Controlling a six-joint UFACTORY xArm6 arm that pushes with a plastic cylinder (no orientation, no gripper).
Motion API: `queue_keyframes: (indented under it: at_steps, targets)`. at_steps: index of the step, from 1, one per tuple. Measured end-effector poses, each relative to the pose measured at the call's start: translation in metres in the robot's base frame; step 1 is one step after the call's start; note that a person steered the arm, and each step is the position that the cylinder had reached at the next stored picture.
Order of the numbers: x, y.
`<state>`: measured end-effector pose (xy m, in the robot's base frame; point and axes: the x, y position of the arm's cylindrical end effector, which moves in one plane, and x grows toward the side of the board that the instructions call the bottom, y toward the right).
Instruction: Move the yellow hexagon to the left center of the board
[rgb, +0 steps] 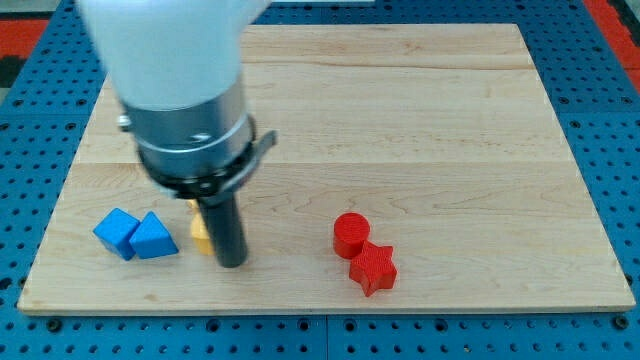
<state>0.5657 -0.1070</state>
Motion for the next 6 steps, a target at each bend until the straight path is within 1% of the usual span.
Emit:
queue_keyframes:
  at_steps: [2, 3, 4, 5, 6]
  targets:
    - [-0.082, -0.004]
    - [-0.086, -0.004]
    - [-0.091, -0.046]
    - [-0.104, -0.114]
    - [-0.13, -0.148]
